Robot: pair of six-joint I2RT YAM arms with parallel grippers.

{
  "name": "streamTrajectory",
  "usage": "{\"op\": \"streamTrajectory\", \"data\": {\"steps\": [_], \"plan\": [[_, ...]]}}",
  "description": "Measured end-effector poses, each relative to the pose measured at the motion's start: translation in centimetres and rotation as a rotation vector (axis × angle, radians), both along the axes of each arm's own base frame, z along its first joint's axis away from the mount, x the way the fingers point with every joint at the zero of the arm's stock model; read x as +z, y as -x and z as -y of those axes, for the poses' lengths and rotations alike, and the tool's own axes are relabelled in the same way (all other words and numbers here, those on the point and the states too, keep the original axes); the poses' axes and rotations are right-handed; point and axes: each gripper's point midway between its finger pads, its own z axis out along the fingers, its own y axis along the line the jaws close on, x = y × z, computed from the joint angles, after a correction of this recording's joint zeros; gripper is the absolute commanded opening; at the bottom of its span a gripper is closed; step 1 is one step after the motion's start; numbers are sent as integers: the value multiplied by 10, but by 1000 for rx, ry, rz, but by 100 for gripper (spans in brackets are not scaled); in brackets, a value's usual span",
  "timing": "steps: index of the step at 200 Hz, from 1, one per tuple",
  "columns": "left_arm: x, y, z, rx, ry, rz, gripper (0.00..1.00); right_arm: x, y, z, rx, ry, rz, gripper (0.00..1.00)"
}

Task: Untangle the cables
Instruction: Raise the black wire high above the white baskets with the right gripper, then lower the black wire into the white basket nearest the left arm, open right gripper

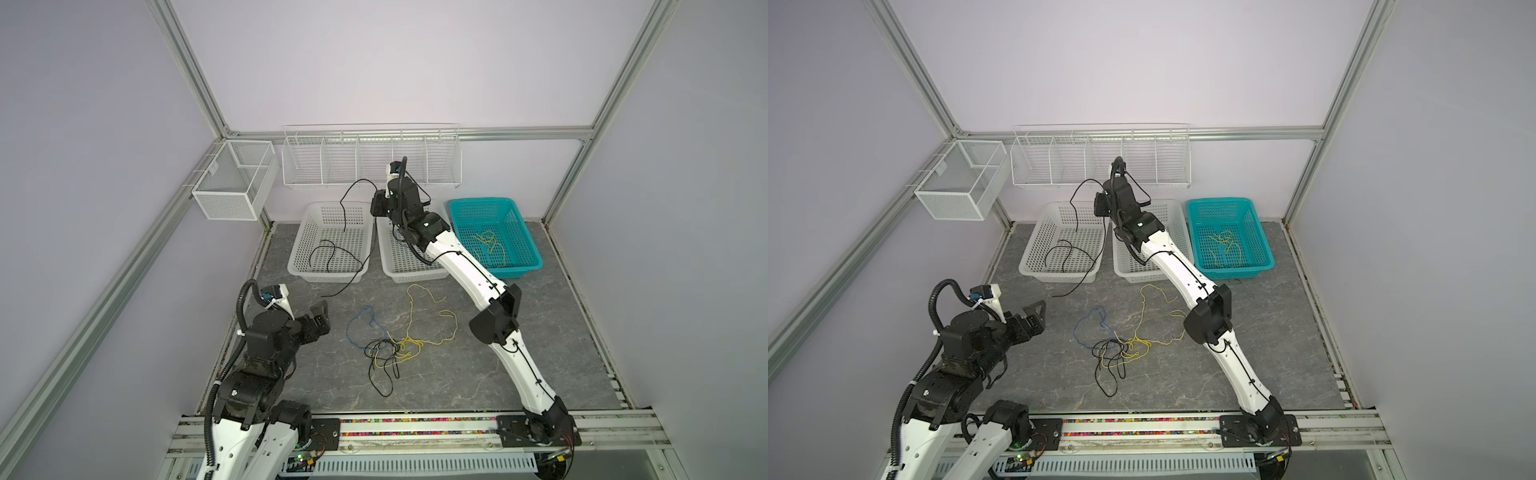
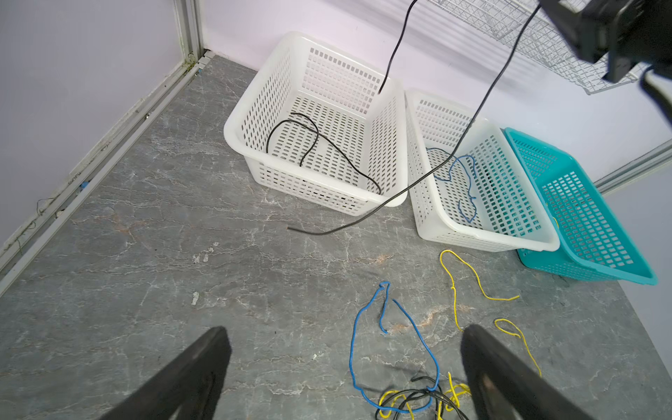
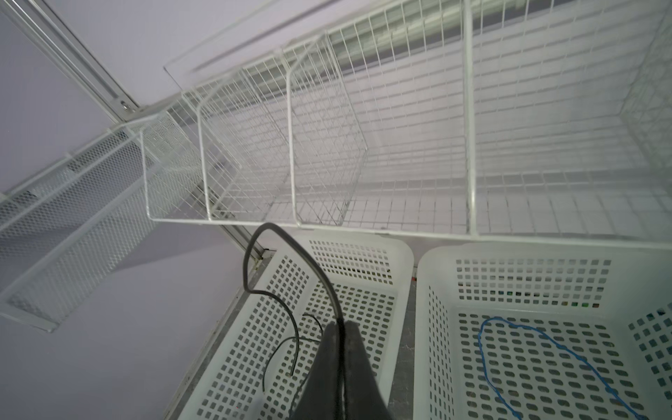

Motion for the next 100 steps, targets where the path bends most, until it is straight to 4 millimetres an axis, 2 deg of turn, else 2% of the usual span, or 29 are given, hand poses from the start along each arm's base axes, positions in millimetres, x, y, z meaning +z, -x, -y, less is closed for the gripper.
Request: {"op": "streamTrajectory", "data": {"steps": [36,55,73,100], "plan": [[-1,0,0,0,-1,-3,100,-74,-2,-20,55,83,-110,7],[-1,-1,0,0,-2,-4,100,-103,2,-29,94,112,-162,7],[-1,-1,0,0,-2,-5,100,-119,9,-35,139,134,-196,7],[-2,-1,0,0,-2,-7,100,-127,23,-47,206,194,-195,7]]}}
